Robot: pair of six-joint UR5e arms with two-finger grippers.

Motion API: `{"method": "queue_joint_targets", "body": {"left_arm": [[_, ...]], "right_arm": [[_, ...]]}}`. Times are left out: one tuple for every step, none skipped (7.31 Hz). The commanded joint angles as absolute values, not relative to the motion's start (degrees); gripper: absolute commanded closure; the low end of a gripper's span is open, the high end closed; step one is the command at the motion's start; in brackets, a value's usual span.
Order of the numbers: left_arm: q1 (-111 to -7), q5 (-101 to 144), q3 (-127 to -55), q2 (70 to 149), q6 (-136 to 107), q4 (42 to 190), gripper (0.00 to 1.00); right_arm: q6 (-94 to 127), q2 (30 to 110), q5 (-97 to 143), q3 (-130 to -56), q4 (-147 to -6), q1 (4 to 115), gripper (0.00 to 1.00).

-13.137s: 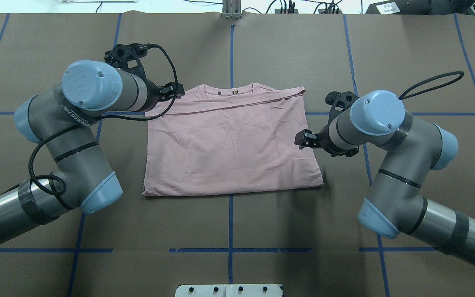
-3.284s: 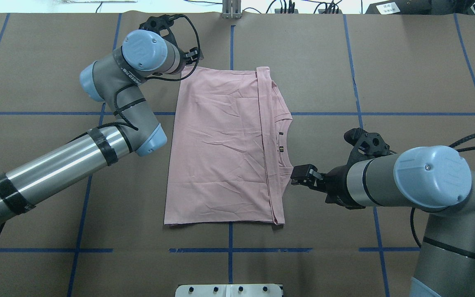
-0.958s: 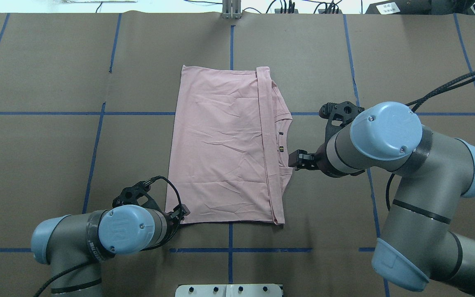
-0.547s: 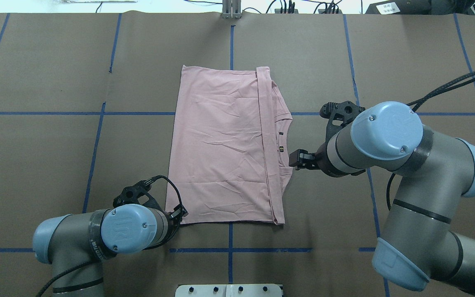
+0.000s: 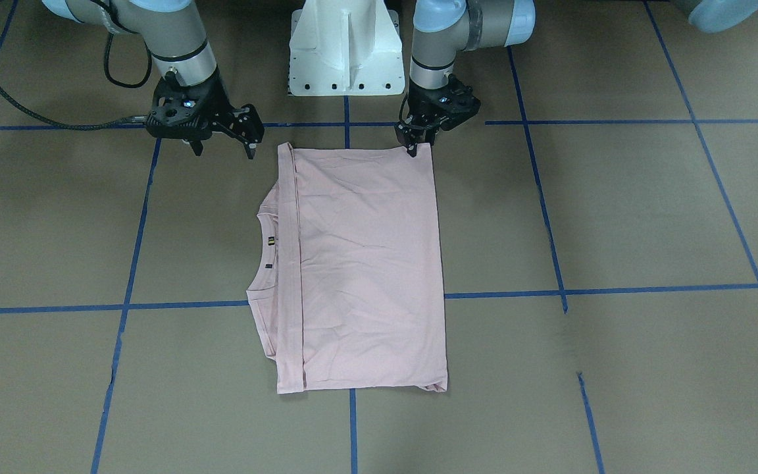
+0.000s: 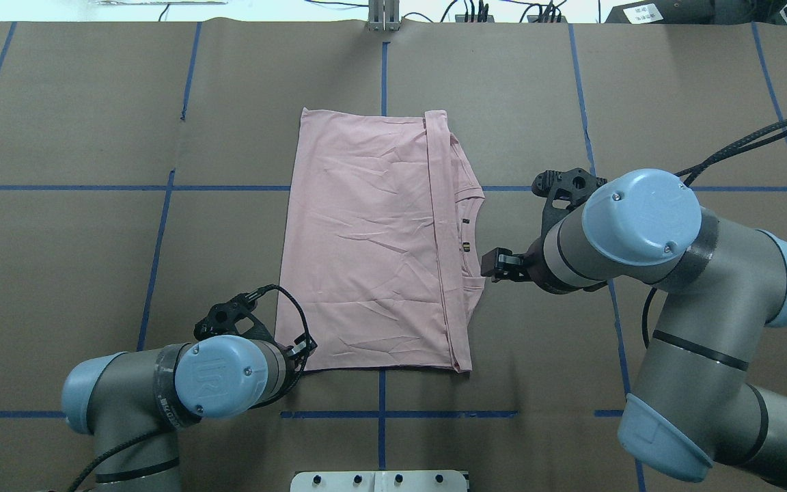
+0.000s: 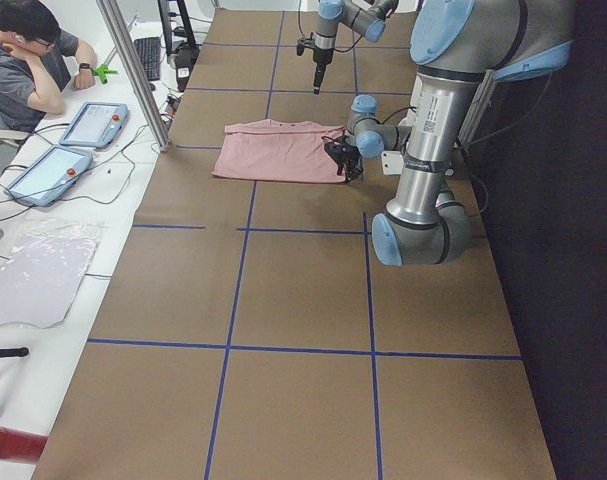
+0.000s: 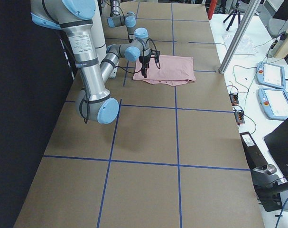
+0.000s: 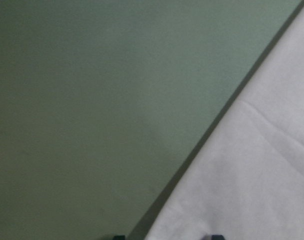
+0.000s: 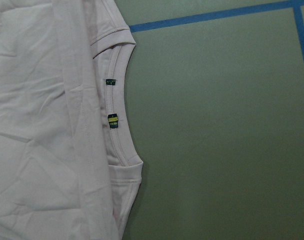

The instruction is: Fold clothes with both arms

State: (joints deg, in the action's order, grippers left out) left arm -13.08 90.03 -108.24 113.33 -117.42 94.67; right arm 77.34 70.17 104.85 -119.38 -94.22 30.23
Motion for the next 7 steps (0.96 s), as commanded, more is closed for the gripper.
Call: {"method": "queue_joint_targets", "body": {"left_arm": [[-13.18,89.74,-108.19,113.55,-117.42,94.66,0.64],[-13.53,89.74,-108.19,113.55,-117.33,94.57,0.73],[-13.80,89.65,-108.28,113.47,-117.25,94.57,0.86],[-14.15,89.65,-108.46,113.47,-117.07,94.57,1.00],[-14.24,89.65,-108.72,113.55,-116.90,94.57,1.00],[-14.67,89.74,-109.50,113.47,-115.42,94.57,1.00],[-14.68,89.82,-110.29,113.55,-113.92,92.83,1.00]], "right_arm": [[77.34,70.31,104.85,-119.36,-94.31,30.23,0.00],[77.34,70.31,104.85,-119.27,-94.31,30.23,0.00],[77.34,70.31,104.85,-119.18,-94.31,30.23,0.00],[77.34,70.23,104.94,-119.18,-94.22,30.23,0.00],[77.43,70.31,105.03,-119.18,-94.04,30.23,0.00],[77.52,70.40,105.03,-119.09,-93.87,30.15,0.00],[77.95,70.40,105.20,-119.09,-93.87,29.71,0.00]]}}
